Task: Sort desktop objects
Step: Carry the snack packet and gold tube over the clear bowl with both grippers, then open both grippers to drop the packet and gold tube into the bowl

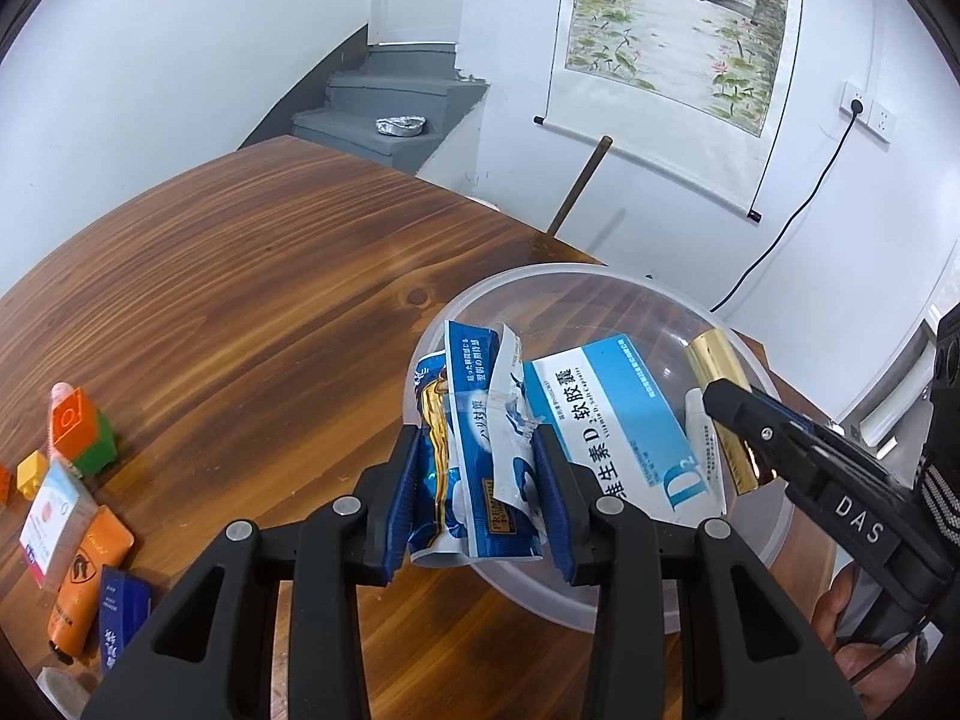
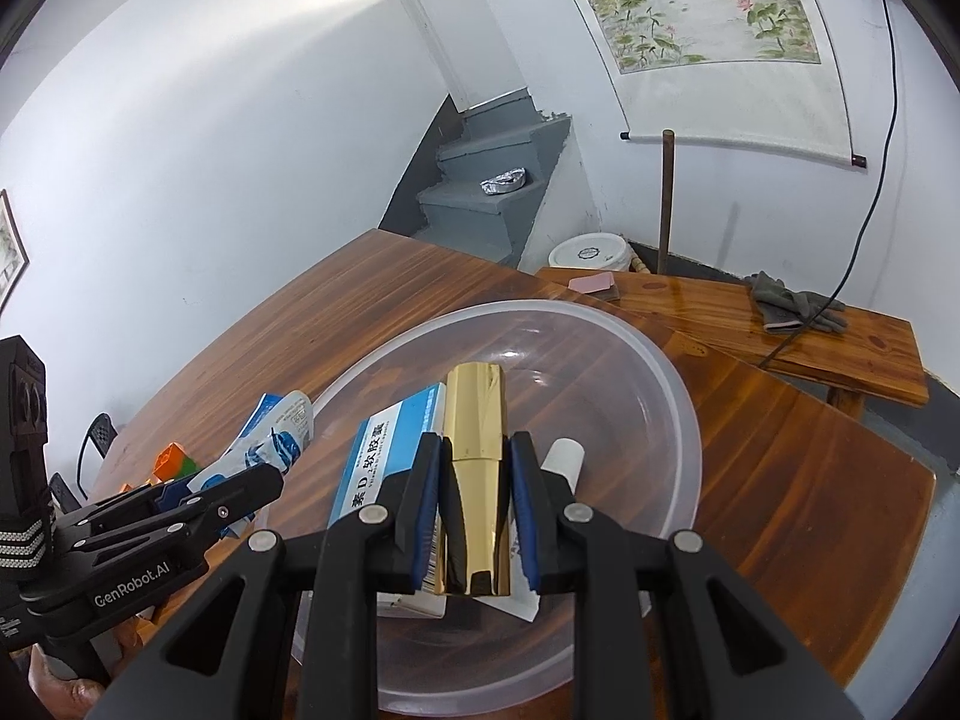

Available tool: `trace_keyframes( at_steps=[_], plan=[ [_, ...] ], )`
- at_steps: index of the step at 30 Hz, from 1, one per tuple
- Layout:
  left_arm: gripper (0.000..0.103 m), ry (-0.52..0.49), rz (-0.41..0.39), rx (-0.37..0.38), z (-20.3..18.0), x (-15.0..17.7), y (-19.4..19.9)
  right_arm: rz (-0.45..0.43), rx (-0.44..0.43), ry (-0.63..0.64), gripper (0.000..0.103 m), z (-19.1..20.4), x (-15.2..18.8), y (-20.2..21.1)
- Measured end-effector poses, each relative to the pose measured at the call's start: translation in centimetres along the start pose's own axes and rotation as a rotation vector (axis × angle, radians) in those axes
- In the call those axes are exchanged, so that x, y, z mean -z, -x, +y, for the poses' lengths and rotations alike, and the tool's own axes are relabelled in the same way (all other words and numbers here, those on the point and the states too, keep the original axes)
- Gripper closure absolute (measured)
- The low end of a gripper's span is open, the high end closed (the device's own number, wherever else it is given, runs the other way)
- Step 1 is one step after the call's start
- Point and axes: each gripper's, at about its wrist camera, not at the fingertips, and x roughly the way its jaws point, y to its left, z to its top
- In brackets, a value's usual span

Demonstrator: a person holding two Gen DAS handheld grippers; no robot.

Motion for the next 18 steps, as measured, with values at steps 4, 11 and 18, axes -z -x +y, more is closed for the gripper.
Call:
trace_keyframes(
  at_steps=[4,11,18],
  plan=[
    [0.063,-0.003,0.009,0.012,-0.2,-0.1,-0.6,0.014,0.004,0.002,0.078,0.0,-0.1,-0.4],
    [0.063,-0.004,0.013,0.036,-0.5,-0.1,-1.1,0.031,0.007,0.005,0.078,0.0,-0.2,-0.8],
    [0.063,-0.002,0.021,0.060,-0.7,0.0,-1.6,0.040,0.010,0.011,0.078,0.0,-0.2,-1.1]
  ],
)
